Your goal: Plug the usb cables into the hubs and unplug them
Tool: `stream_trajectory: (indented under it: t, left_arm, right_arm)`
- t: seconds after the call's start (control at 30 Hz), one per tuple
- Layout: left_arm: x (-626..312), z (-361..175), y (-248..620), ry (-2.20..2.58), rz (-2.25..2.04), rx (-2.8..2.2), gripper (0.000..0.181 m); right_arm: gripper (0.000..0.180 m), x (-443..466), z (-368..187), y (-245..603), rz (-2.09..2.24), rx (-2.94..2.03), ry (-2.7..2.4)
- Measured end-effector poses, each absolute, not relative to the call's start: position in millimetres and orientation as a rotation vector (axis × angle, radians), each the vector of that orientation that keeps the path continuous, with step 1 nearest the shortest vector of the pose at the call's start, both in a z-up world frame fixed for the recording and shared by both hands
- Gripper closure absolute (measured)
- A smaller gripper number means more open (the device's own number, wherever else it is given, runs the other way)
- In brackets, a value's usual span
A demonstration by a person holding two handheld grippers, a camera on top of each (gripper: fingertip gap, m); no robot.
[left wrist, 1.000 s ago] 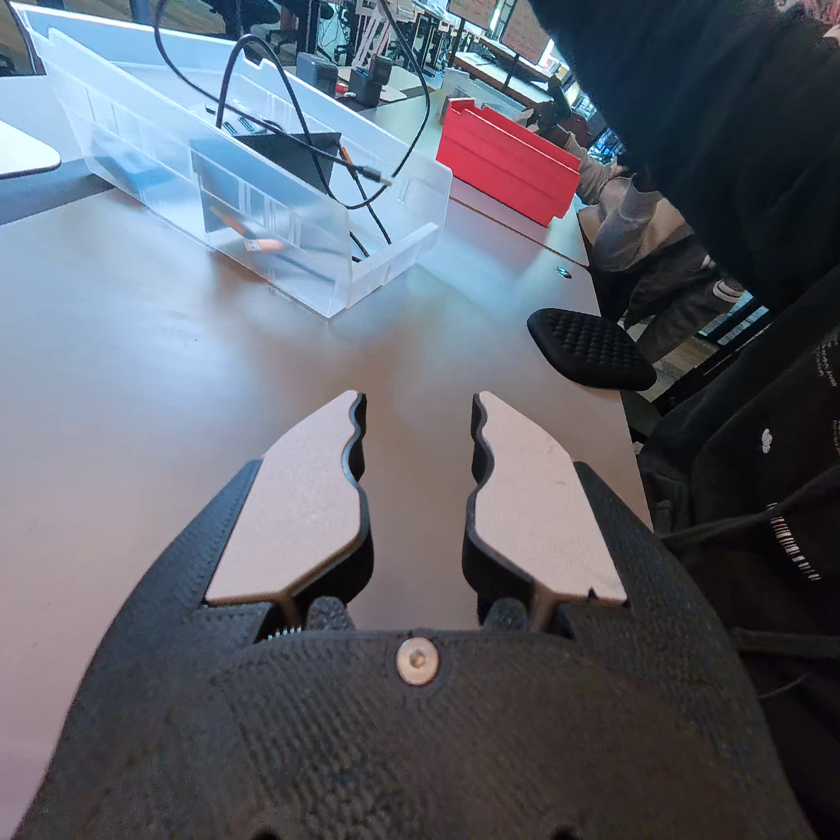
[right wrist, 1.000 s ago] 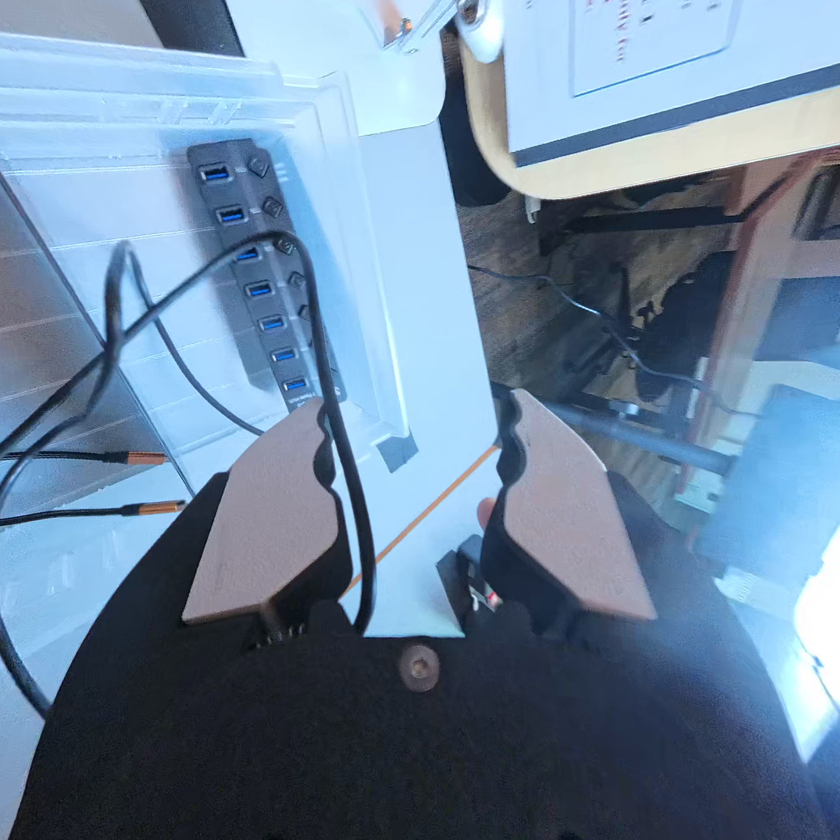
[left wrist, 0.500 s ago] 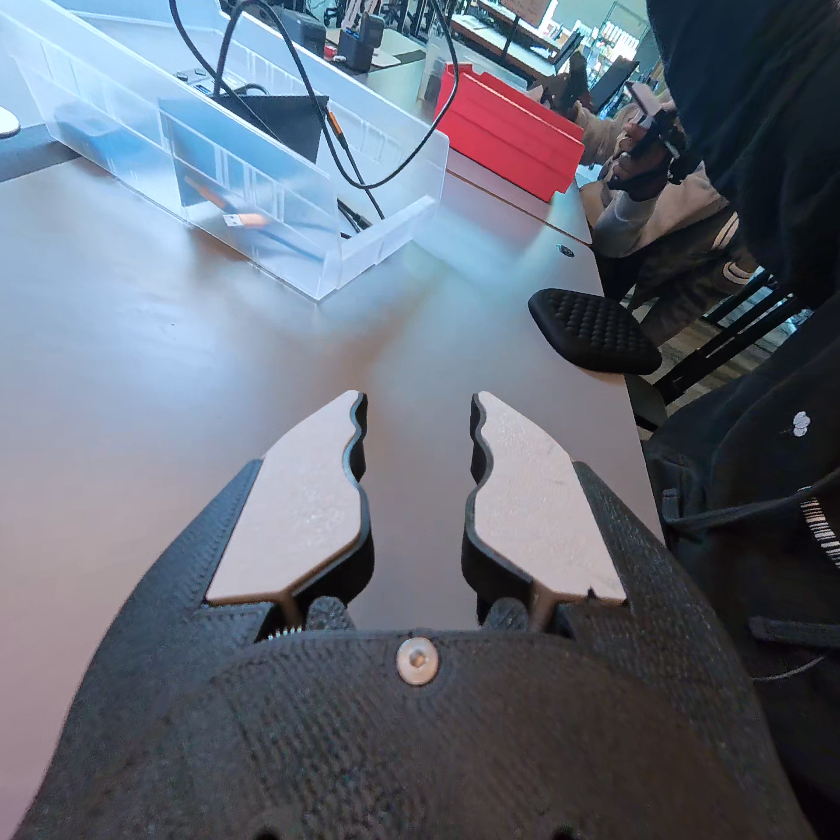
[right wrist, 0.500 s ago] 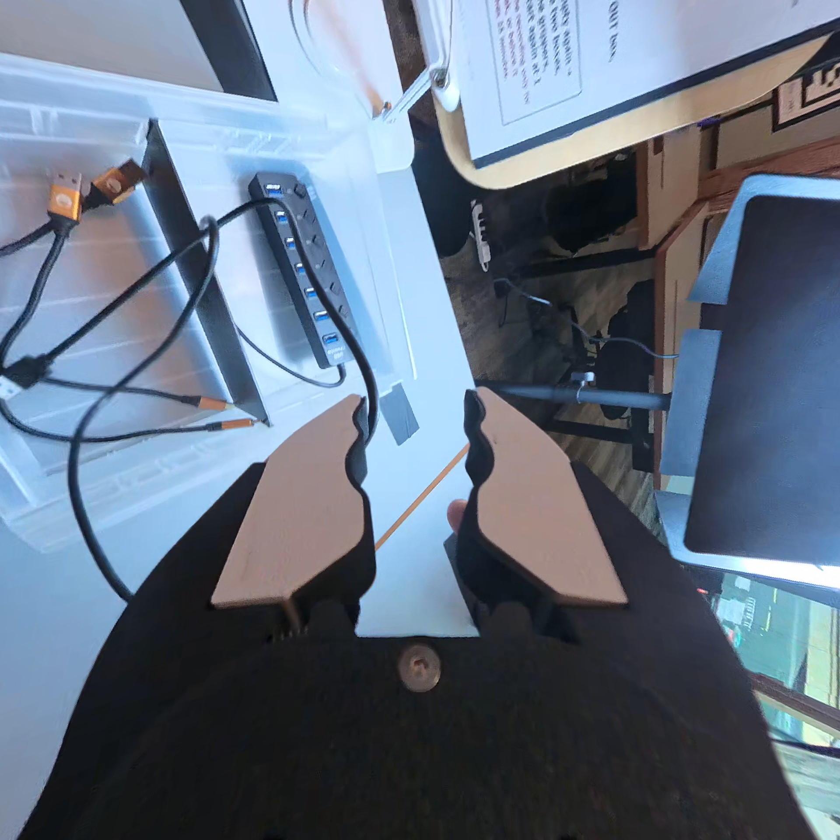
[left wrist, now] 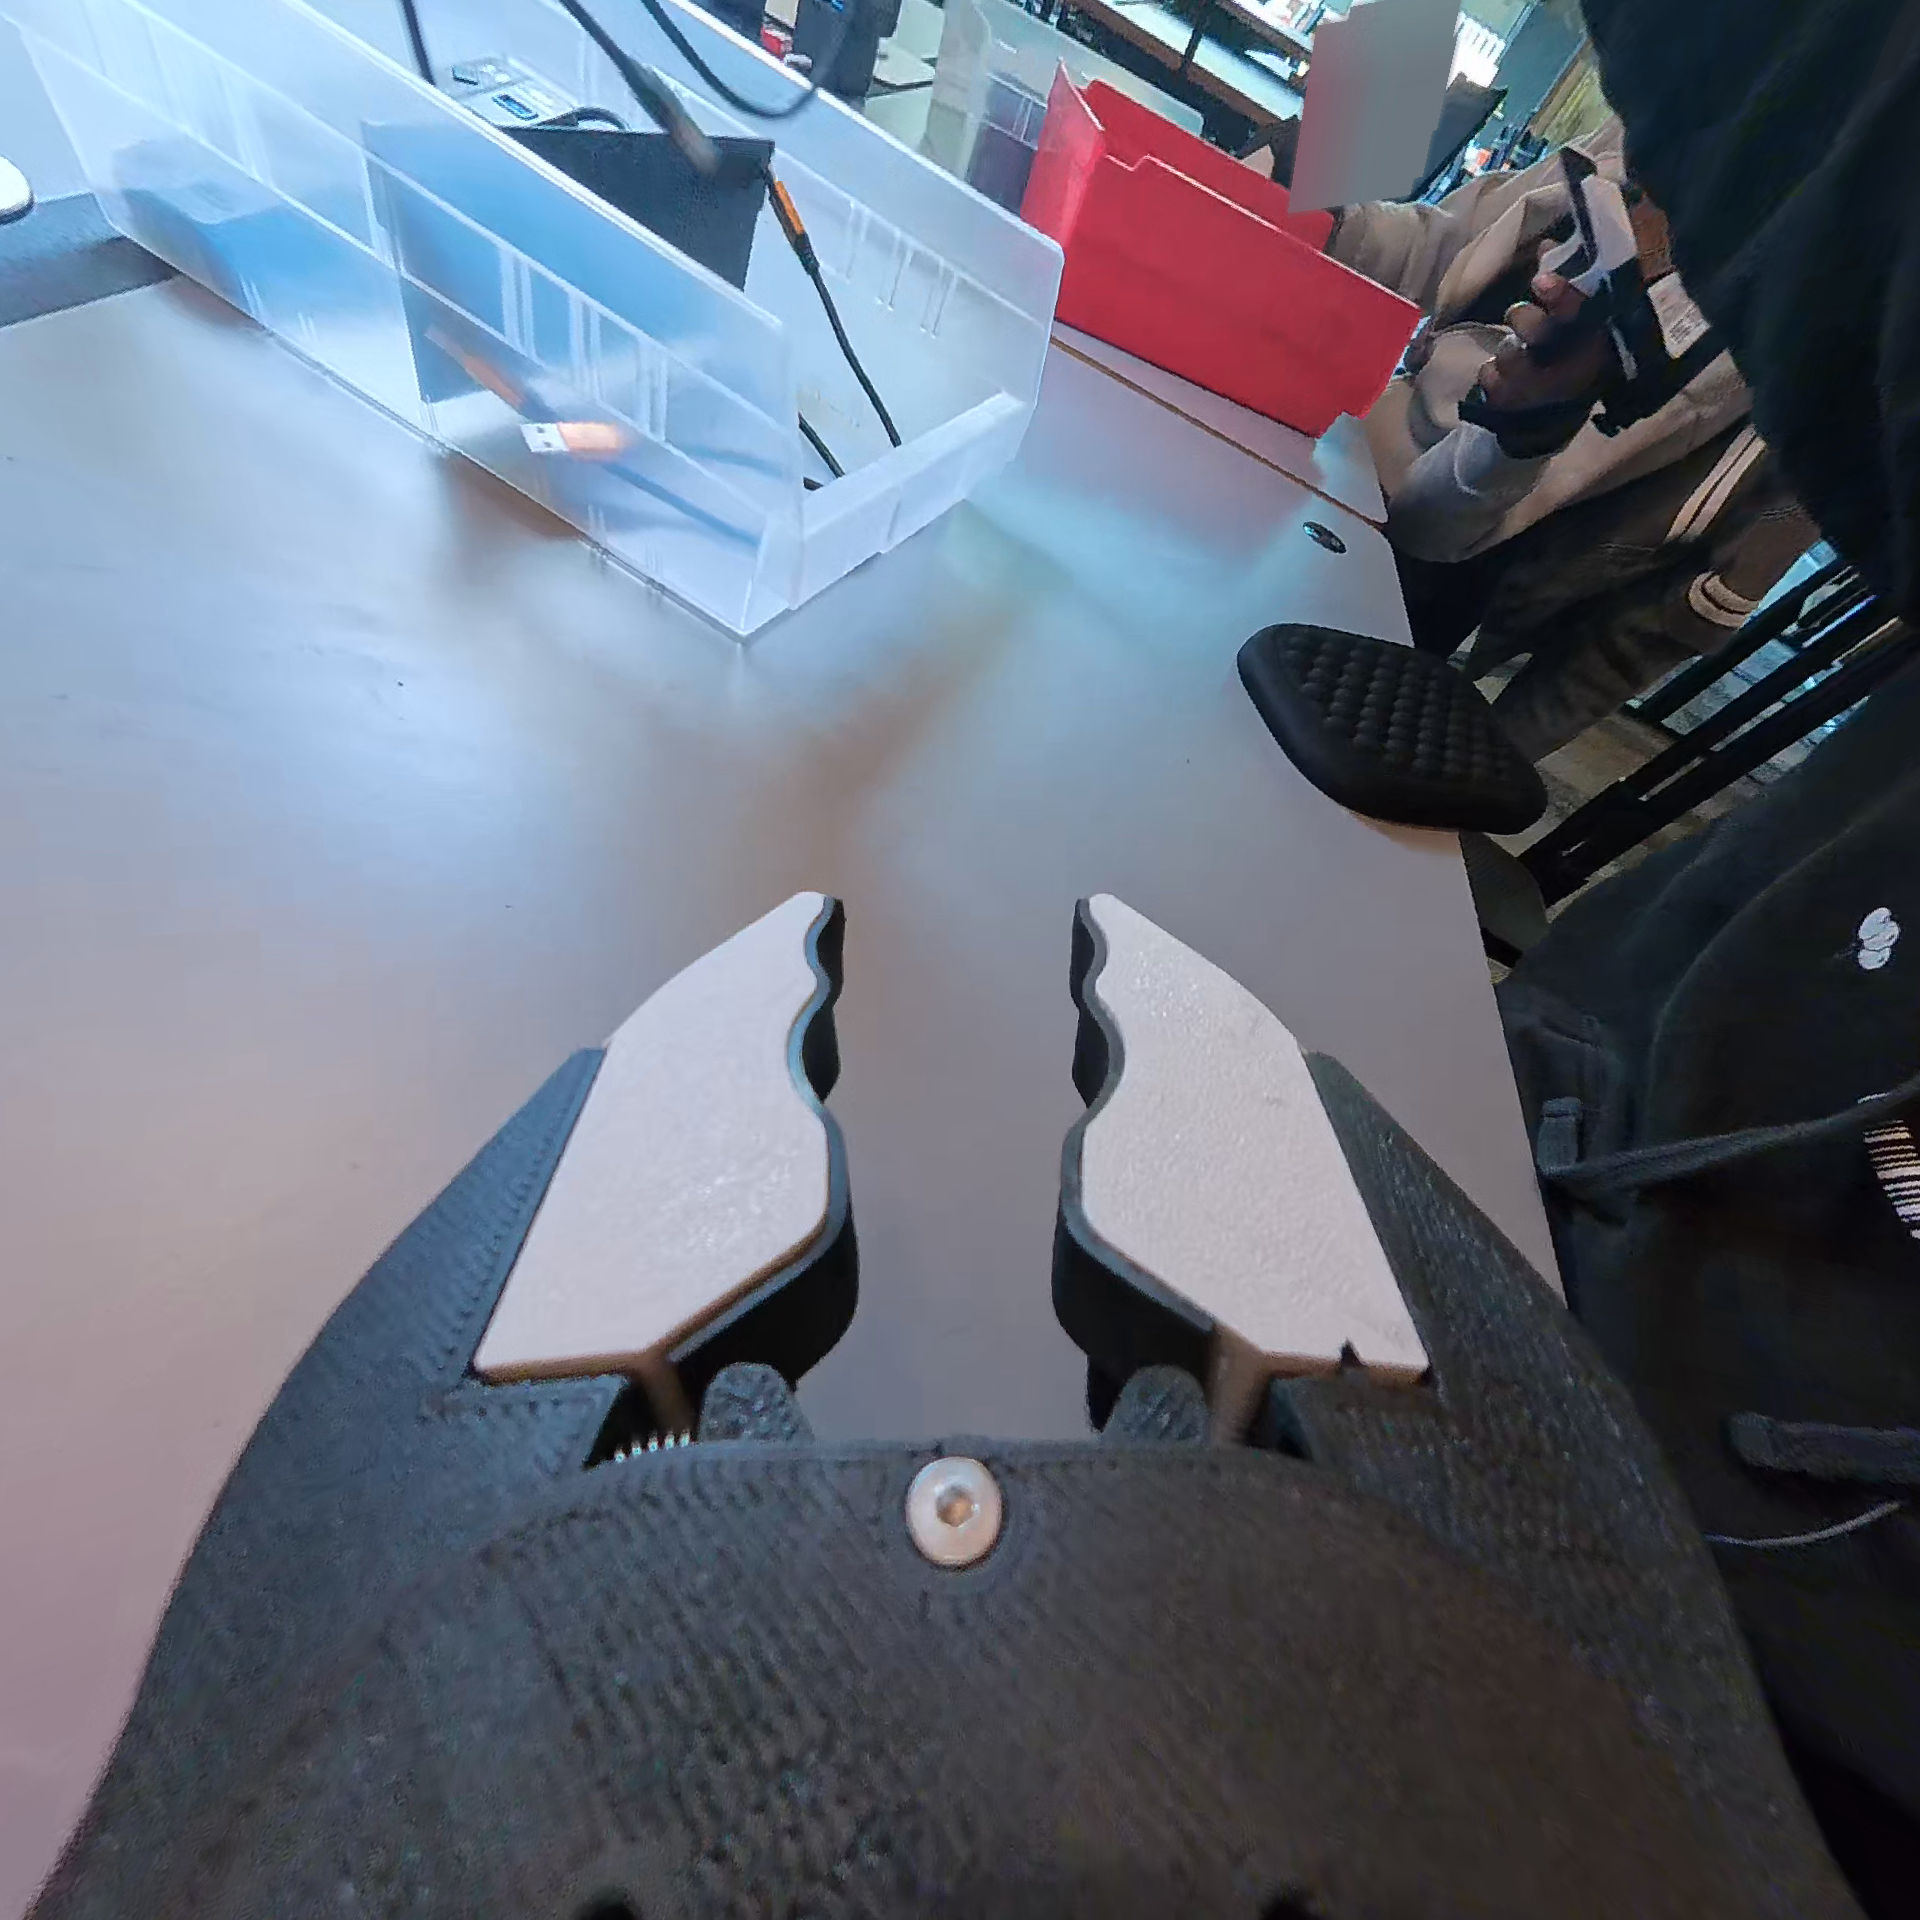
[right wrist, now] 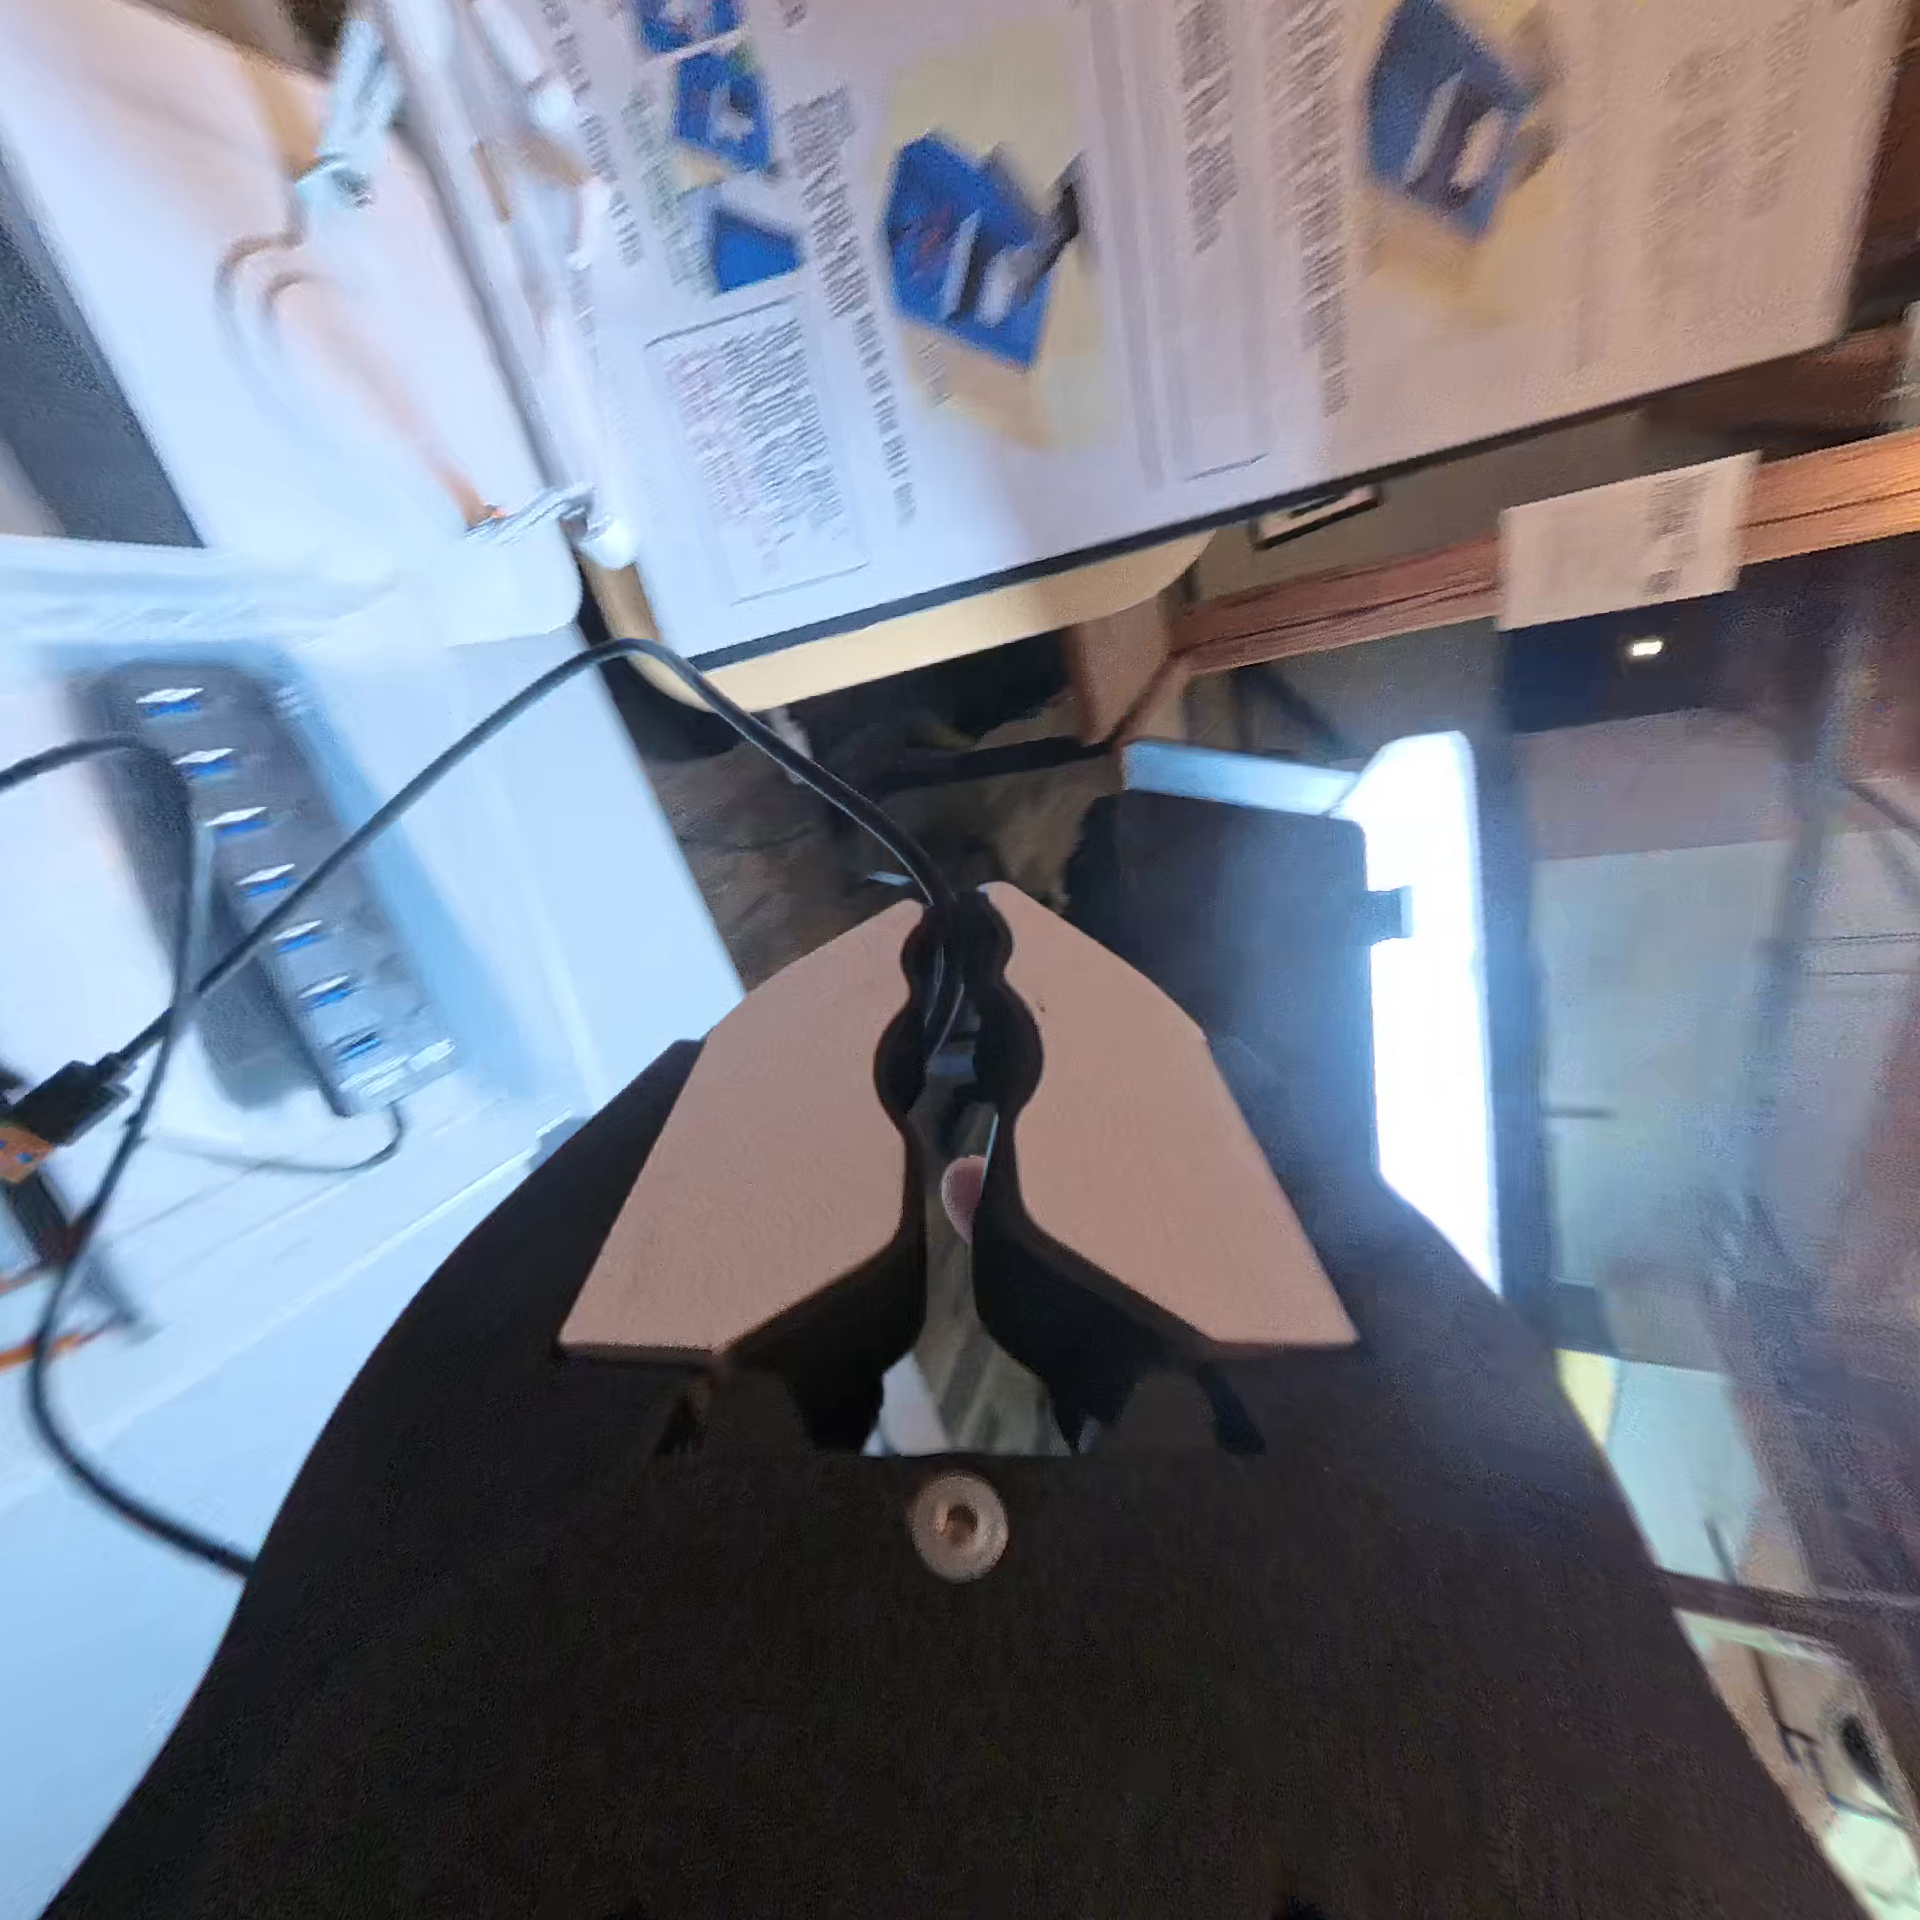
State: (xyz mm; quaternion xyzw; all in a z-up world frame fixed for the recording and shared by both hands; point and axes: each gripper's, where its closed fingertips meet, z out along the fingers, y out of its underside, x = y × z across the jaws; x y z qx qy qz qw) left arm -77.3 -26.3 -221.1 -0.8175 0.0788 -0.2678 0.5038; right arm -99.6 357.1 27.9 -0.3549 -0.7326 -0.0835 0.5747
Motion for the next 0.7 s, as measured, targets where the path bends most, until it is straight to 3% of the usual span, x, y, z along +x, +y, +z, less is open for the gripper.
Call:
stream_trajectory:
  t: [0.17,0.33,0.6,0.7]
  left_arm:
    - [-78.0,-227.5,-26.9,0.193,-0.649,-1.994,0.139]
    - [-77.9,-225.7,-29.3,0.2,-0.655,-1.986,0.139]
    - [-77.0,-227.3,-28.4,0.205,-0.677,-1.987,0.14]
    - [-75.0,-230.2,-28.9,0.211,-0.669,-2.002,0.14]
  right_arm:
    - [0.175,-145.4,46.8,358.7,-0.147,-0.748,-1.592]
    - [0.175,-150.9,-35.2,352.9,-0.08,-0.756,-1.776]
    - [0.176,-88.7,-149.7,309.7,0.181,-0.954,-2.342]
    - [0.177,-86.0,-186.7,325.9,-0.035,-0.965,-2.434]
